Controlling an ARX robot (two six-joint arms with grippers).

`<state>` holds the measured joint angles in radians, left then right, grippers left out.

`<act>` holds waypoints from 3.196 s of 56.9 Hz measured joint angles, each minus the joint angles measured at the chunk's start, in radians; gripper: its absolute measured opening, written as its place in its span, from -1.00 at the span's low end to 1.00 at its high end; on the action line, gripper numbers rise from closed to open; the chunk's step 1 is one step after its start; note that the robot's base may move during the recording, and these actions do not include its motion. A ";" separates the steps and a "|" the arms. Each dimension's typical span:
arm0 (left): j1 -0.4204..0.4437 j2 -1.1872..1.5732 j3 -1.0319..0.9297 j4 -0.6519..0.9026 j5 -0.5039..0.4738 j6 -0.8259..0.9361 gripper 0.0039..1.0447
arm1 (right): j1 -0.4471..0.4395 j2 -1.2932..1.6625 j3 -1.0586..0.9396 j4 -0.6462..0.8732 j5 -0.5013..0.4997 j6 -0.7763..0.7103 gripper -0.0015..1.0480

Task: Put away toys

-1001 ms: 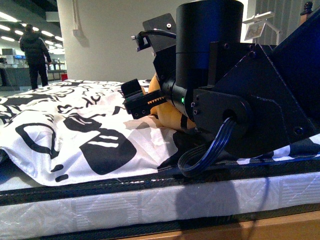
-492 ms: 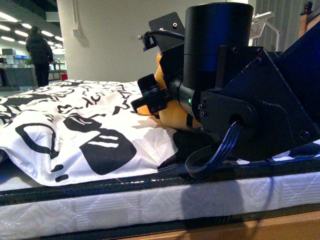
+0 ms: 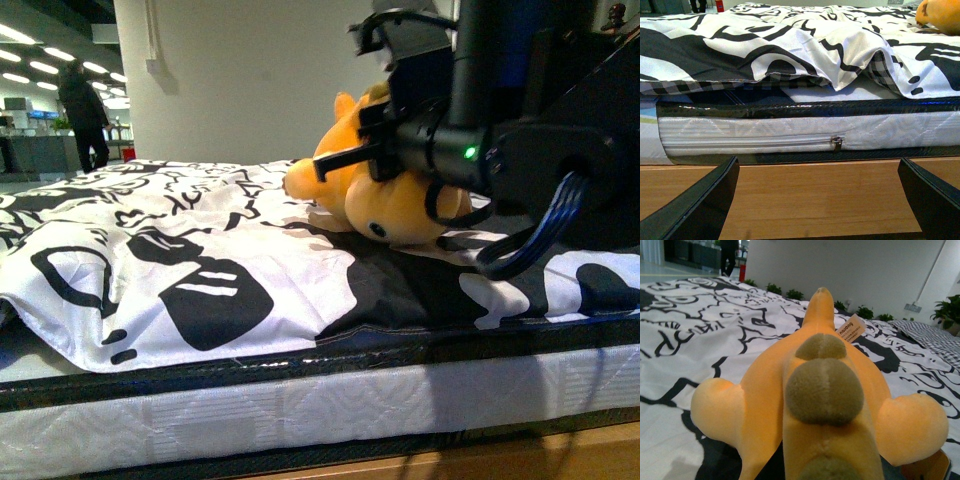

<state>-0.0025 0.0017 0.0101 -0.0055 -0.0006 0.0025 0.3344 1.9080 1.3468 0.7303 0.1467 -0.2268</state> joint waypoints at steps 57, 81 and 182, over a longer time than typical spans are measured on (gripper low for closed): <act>0.000 0.000 0.000 0.000 0.000 0.000 0.89 | -0.538 -0.911 -0.620 -0.106 -0.497 0.425 -0.80; 0.000 0.000 0.000 0.000 0.000 0.000 0.89 | -0.609 -1.096 -0.753 -0.221 -0.517 0.459 -0.80; 0.000 0.000 0.000 0.000 0.000 0.000 0.89 | -0.338 -1.659 -1.307 -0.538 -0.150 0.233 -0.80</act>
<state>-0.0025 0.0017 0.0101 -0.0051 -0.0002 0.0025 -0.0036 0.2493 0.0399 0.1925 -0.0032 0.0059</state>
